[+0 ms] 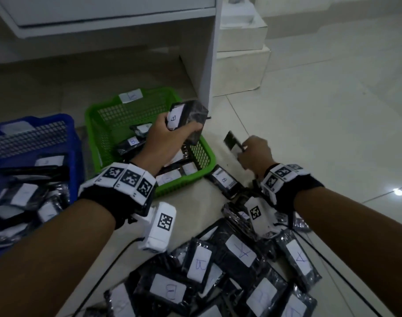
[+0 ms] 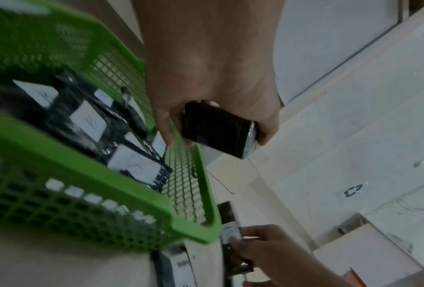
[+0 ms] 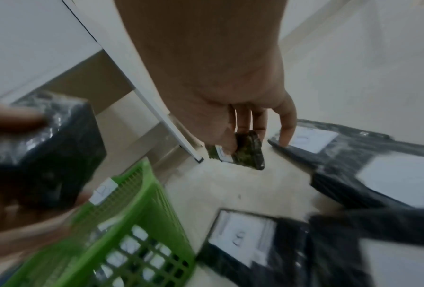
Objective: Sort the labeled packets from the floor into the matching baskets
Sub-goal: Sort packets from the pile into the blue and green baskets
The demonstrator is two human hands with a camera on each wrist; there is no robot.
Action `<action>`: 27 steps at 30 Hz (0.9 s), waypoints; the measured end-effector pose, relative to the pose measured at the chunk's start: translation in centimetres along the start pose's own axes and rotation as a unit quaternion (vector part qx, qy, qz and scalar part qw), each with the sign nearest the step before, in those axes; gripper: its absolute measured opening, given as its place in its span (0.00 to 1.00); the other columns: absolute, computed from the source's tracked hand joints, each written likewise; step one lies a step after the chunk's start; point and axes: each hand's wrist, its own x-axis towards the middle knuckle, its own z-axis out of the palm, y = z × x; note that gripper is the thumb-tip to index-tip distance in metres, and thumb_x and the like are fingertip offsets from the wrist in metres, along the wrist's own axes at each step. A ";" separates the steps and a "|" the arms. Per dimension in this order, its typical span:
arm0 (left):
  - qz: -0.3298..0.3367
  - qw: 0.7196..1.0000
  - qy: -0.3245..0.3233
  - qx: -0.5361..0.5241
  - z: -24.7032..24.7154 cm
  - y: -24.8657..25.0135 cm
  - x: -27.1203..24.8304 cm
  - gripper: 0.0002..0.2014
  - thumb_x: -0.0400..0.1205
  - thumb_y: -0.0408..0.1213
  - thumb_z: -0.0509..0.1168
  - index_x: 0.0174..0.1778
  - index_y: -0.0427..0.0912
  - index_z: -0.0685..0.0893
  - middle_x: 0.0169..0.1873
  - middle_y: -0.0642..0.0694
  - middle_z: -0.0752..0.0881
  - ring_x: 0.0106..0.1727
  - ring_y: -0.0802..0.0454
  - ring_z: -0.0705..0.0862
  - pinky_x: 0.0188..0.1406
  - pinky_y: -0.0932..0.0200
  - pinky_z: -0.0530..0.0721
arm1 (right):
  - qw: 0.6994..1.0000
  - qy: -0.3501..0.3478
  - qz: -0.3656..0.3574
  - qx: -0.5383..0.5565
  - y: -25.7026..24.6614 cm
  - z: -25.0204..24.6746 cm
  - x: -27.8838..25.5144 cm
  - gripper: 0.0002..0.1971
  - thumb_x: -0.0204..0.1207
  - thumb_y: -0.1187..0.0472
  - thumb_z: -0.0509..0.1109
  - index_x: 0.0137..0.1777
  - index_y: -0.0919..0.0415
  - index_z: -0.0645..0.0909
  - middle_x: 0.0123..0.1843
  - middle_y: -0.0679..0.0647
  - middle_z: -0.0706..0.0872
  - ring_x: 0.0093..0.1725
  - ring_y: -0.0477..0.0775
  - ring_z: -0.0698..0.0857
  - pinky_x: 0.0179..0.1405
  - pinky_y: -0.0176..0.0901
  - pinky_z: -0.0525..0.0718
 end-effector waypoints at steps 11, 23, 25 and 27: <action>-0.052 0.910 0.019 0.410 -11.3 -4.8 1.6 0.38 0.59 0.65 0.82 0.55 0.41 0.82 0.51 0.46 0.86 0.49 0.45 0.85 0.51 0.46 0.89 | 0.972 -0.060 -0.210 0.085 -12.7 -3.3 1.2 0.14 0.70 0.57 0.80 0.56 0.59 0.89 0.44 0.49 0.88 0.37 0.42 0.83 0.29 0.22 0.79; 0.050 0.933 0.138 0.328 -10.2 -5.4 5.8 0.26 0.74 0.61 0.75 0.56 0.48 0.76 0.68 0.37 0.72 0.44 0.46 0.79 0.42 0.59 0.72 | 0.987 -0.001 -0.160 -0.005 -19.5 2.7 3.3 0.18 0.64 0.48 0.81 0.44 0.63 0.89 0.45 0.57 0.91 0.47 0.56 0.89 0.50 0.51 0.88; 0.055 0.928 0.154 0.335 -10.3 -6.0 7.0 0.25 0.75 0.60 0.75 0.55 0.46 0.77 0.70 0.35 0.73 0.57 0.40 0.82 0.48 0.56 0.77 | 0.987 0.012 -0.160 0.029 -19.7 3.6 3.2 0.16 0.67 0.52 0.80 0.43 0.67 0.89 0.44 0.59 0.91 0.46 0.56 0.89 0.48 0.51 0.88; 0.030 0.930 0.141 0.338 -10.5 -6.6 8.0 0.26 0.77 0.60 0.73 0.60 0.44 0.79 0.75 0.34 0.68 0.70 0.36 0.77 0.64 0.52 0.80 | 0.986 0.001 -0.166 0.022 -19.8 4.5 3.2 0.16 0.69 0.51 0.79 0.41 0.67 0.89 0.43 0.59 0.91 0.46 0.56 0.89 0.49 0.51 0.88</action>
